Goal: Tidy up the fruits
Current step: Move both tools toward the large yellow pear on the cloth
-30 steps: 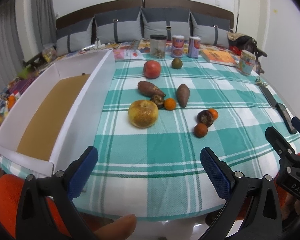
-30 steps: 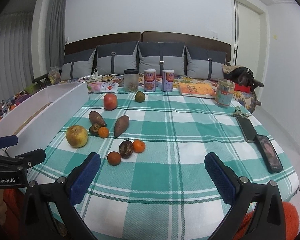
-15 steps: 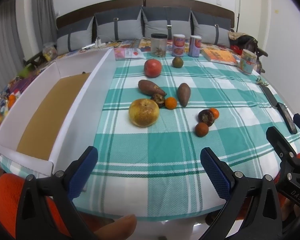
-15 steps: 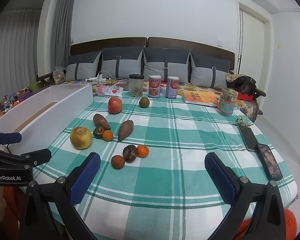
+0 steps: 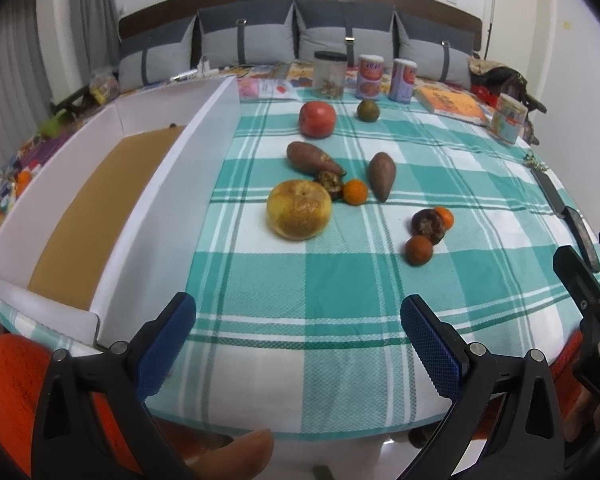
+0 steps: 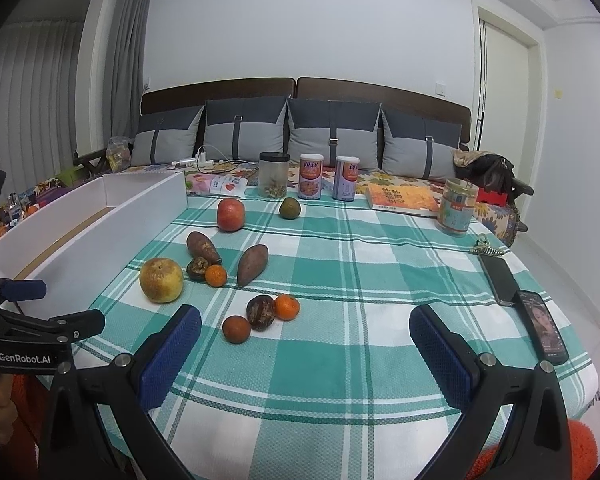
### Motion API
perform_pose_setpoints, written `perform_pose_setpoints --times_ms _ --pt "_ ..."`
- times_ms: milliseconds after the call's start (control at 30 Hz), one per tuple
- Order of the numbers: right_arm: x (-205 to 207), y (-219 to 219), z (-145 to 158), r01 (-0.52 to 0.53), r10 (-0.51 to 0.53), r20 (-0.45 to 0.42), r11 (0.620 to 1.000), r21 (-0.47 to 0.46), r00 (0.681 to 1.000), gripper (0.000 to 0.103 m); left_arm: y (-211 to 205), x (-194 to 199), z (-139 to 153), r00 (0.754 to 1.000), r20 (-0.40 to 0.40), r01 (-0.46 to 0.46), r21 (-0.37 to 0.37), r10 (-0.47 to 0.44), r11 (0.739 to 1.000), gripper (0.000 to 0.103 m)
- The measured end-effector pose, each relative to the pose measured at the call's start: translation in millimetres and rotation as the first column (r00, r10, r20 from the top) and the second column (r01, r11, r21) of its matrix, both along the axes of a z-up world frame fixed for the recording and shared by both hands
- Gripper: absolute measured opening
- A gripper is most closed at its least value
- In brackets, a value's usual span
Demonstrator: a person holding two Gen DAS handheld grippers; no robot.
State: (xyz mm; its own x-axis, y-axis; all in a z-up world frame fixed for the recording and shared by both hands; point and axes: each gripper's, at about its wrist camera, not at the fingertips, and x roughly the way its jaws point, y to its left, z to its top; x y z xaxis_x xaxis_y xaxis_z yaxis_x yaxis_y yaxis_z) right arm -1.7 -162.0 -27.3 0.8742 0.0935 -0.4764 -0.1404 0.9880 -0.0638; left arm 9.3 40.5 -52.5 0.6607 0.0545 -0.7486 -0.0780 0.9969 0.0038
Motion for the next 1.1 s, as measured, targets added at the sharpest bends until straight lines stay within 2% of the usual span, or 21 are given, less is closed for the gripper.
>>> perform_pose_setpoints --times_ms 200,367,1100 --pt "10.3 -5.3 -10.3 0.007 -0.006 -0.048 1.0 0.021 0.999 0.103 -6.5 12.4 -19.0 0.998 -0.059 -0.007 0.025 0.009 1.0 0.102" --pt "8.7 -5.5 -10.8 -0.006 0.007 -0.037 1.0 0.029 0.999 0.103 -9.4 12.8 -19.2 0.999 -0.052 0.002 0.038 0.0 0.999 0.102" --pt "25.5 7.0 -34.7 -0.031 0.031 -0.112 1.0 0.004 0.993 0.103 -8.5 32.3 -46.7 0.995 -0.1 -0.006 0.06 0.012 0.998 0.102"
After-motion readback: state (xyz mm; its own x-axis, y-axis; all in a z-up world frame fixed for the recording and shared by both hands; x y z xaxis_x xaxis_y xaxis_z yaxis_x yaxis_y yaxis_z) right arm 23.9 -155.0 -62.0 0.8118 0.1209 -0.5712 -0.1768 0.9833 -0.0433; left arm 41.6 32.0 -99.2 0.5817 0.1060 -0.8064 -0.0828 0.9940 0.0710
